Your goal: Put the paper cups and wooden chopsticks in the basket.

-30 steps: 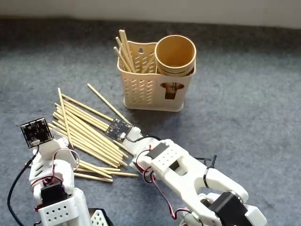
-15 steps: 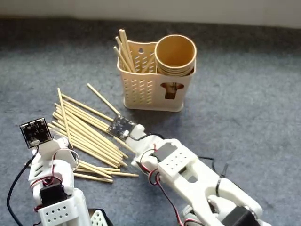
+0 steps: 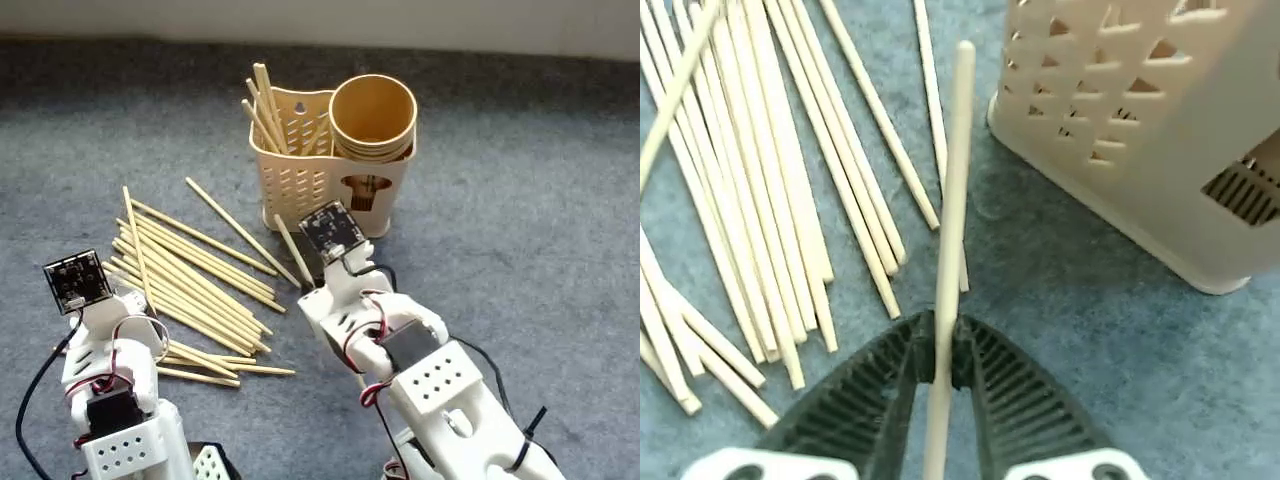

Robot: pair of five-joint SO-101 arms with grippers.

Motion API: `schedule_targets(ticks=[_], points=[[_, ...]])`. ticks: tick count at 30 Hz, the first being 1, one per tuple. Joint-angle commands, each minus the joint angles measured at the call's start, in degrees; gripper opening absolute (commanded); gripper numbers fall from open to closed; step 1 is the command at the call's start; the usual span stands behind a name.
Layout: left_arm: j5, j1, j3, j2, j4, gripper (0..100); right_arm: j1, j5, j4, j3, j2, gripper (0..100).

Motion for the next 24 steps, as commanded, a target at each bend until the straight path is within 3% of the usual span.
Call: schedule_targets(ticks=[1,11,19,24], points=[[0.1,1.2,1.2,-0.3,0.1,1,0.8,-4.8,0.3,-0.5,-4.8,0.5],[0.1,1.2,1.2,-0.3,0.1,1,0.7,-8.0,0.1,-0.8,-10.0,0.5],[0.1,1.2,1.2,-0.3,0.1,1,0.5,-9.1,-12.4,-0.7,-10.0,0.5],[0.1,1.2,1.2,-0.3,0.1,1,0.5,-9.1,-13.5,-1.0,-10.0,0.5]])
